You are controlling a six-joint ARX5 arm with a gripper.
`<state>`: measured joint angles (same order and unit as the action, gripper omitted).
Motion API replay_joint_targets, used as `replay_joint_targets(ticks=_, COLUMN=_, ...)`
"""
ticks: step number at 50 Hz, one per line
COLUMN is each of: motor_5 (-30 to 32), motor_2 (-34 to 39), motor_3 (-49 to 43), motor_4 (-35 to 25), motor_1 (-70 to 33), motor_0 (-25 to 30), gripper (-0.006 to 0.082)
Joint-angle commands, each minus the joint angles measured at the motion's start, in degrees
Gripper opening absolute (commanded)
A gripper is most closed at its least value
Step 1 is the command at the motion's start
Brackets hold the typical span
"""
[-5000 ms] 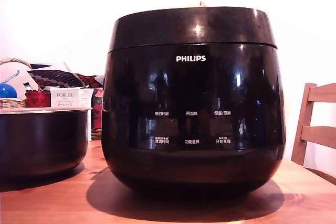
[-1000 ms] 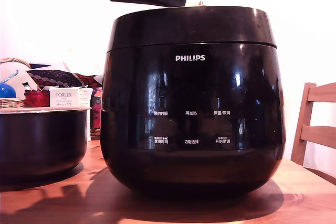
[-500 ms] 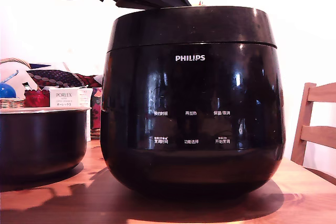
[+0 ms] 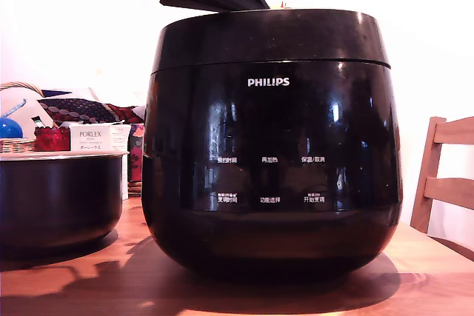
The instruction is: Open the rice cooker by pressing the large metal button on the top of its lid with medium force
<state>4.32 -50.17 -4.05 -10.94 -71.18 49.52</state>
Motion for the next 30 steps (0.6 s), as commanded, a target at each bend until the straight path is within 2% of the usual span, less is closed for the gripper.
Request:
replay_joint_targets(ticks=1, motor_5=0.3, motor_2=2.0, motor_3=-2.0, motor_4=0.5, motor_1=-4.2, motor_0=0.2, gripper=-0.0021)
replay_joint_targets(ticks=30, motor_5=1.9, motor_2=2.0, motor_3=-7.1, motor_4=3.1, motor_1=-6.9, motor_0=0.0, gripper=-0.0021)
